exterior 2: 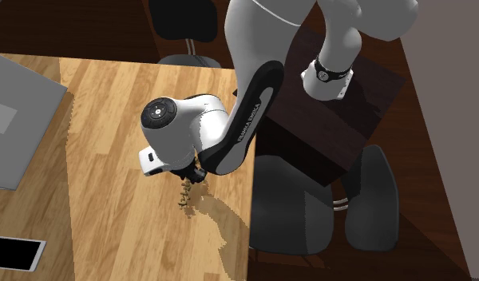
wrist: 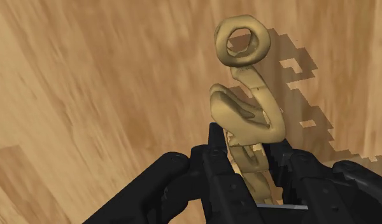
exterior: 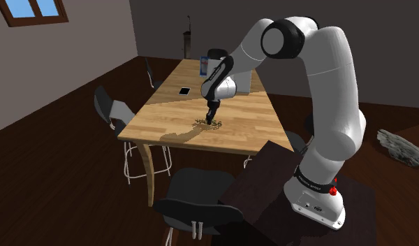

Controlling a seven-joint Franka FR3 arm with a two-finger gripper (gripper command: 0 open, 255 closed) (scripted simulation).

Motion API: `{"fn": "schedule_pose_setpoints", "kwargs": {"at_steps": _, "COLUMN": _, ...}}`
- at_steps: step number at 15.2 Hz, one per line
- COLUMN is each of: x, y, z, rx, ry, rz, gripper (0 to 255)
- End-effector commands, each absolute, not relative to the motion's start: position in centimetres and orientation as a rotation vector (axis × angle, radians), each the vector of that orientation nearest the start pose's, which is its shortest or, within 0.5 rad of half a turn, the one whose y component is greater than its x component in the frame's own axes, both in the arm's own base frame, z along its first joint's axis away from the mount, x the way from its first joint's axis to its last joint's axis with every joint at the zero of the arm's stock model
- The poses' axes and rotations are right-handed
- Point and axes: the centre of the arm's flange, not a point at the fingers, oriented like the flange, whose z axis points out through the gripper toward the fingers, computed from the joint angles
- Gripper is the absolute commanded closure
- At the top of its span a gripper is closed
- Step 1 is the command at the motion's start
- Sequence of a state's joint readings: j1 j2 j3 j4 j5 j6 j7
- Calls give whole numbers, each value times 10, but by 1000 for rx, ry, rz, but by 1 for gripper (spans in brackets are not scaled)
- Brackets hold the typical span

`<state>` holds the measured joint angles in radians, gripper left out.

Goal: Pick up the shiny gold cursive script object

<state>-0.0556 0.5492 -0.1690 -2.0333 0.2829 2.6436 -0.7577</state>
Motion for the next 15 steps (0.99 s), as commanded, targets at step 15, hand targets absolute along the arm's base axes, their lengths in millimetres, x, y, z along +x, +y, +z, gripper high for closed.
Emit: {"fn": "schedule_pose_setpoints", "kwargs": {"at_steps": 15, "x": 587, "y": -140, "z": 259, "rx": -3084, "ry": -493, "rz": -145, "gripper": 255}}
